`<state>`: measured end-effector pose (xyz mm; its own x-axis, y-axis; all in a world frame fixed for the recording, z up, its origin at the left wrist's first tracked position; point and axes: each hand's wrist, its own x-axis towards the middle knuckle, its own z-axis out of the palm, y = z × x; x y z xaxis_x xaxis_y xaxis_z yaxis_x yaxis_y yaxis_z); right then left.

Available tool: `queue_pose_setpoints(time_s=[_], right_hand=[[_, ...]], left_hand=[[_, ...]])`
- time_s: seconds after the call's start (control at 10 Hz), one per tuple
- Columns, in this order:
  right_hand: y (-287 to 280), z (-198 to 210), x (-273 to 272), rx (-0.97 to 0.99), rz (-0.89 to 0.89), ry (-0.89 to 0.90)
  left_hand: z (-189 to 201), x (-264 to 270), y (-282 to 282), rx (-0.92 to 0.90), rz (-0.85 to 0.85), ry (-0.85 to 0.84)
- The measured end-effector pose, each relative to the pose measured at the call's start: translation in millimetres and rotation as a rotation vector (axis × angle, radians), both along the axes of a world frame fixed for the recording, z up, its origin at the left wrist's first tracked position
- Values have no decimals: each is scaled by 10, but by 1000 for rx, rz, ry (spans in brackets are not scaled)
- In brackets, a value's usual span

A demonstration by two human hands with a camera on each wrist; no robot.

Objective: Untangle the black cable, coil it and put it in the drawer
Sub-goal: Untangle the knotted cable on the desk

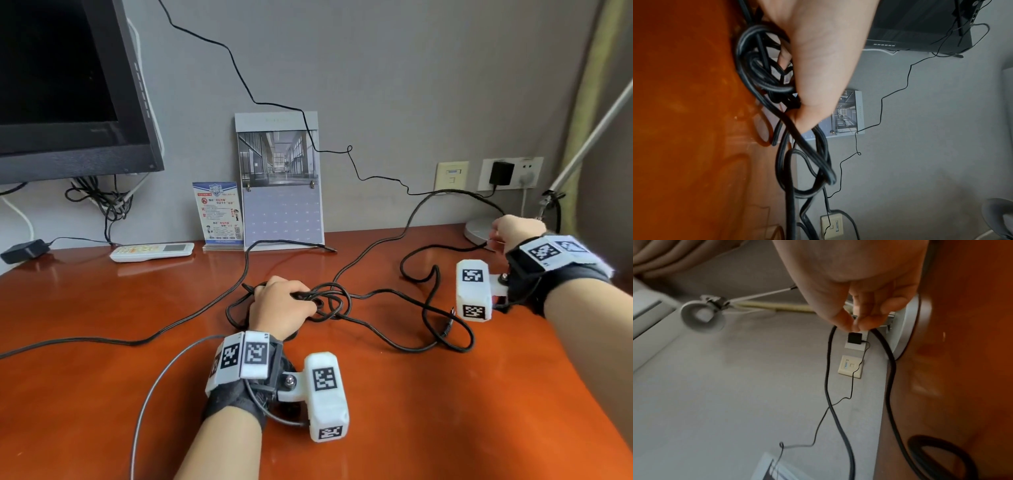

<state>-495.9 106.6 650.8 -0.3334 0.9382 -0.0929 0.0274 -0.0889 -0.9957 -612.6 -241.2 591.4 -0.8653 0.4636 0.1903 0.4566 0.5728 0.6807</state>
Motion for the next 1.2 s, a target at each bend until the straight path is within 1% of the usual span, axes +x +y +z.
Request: queue_pose_setpoints(time_s=[0.1, 0.2, 0.3, 0.4, 0.5, 0.6, 0.7, 0.8, 0.9, 1.0, 1.1, 1.2], right_hand=[[-132, 81, -33, 88, -31, -81], [-614, 318, -150, 224, -208, -266], [-1012, 429, -320, 628, 36, -540], [-1377, 427, -436, 1015, 395, -705], [-1801, 320, -631, 1367, 860, -931], [-1990, 233, -721, 1496, 1026, -1146], [-2091, 154, -786, 1487, 1060, -1299], [-2100, 73, -803, 1464, 1091, -1385], [-2088, 47, -809, 1438, 1107, -1377], [-2118, 40, -817, 1425, 1088, -1429], [-2152, 60, -814, 1393, 1059, -1439], [-2114, 52, -791, 1426, 1039, -1389]], left_hand=[[5, 3, 8, 1, -5, 2], [4, 4, 10, 9, -7, 1], [4, 3, 10, 14, -19, 0], [-2, -4, 7, 11, -25, 6], [-8, -22, 3, 9, -54, 10], [-11, -26, 2, 8, -67, 15], [-16, -30, 18, 4, -66, 35], [-55, -55, 11, 9, -76, 43], [-61, -62, 12, 10, -81, 41], [-64, -71, 18, 10, -87, 48], [-72, -76, 12, 6, -93, 47], [-65, -69, 11, 11, -98, 46]])
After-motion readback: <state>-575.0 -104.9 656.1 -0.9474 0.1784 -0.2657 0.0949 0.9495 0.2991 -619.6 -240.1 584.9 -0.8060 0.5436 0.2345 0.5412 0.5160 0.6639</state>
